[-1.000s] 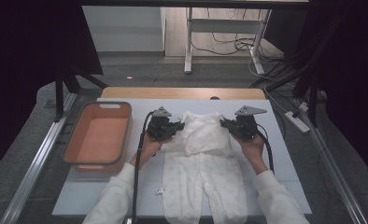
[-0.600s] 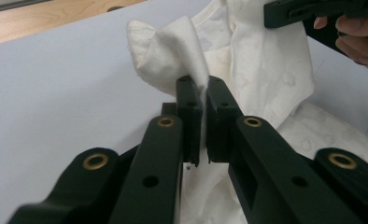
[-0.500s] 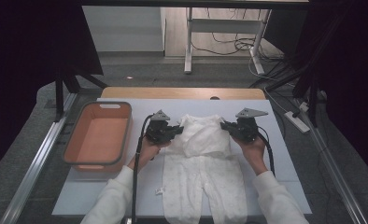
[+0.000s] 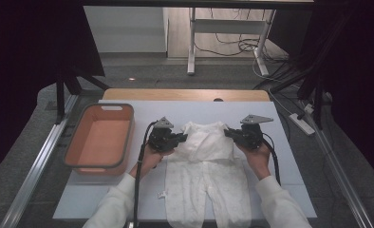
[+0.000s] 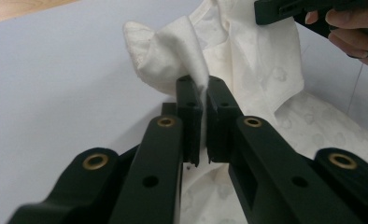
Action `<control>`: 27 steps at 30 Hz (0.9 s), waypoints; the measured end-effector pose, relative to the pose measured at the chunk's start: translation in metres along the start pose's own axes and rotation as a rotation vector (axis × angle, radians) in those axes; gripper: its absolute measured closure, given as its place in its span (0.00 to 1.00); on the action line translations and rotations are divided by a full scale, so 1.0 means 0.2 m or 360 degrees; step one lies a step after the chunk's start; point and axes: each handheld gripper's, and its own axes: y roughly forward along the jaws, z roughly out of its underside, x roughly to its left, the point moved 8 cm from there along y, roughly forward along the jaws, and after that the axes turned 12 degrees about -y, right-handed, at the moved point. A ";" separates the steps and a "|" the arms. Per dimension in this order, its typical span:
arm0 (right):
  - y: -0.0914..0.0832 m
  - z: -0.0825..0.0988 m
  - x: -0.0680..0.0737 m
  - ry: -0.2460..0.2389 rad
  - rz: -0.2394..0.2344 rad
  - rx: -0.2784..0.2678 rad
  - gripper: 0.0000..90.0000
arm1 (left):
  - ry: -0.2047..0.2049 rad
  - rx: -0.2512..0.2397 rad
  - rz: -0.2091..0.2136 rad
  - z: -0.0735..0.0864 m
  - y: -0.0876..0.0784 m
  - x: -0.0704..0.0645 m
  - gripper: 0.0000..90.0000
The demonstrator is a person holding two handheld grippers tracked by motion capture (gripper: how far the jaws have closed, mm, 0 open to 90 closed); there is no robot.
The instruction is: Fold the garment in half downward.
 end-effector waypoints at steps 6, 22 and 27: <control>-0.01 0.02 0.02 0.0003 -0.0011 0.0013 0.94 | 0.0013 0.0037 -0.0015 0.06 0.00 -0.01 0.94; -0.07 0.11 0.10 -0.0002 -0.0047 0.0064 0.94 | 0.0005 0.0076 -0.0022 0.14 0.00 -0.01 0.94; -0.09 0.16 0.14 -0.0001 -0.0069 0.0082 0.94 | 0.0019 0.0112 -0.0023 0.18 0.02 -0.03 0.94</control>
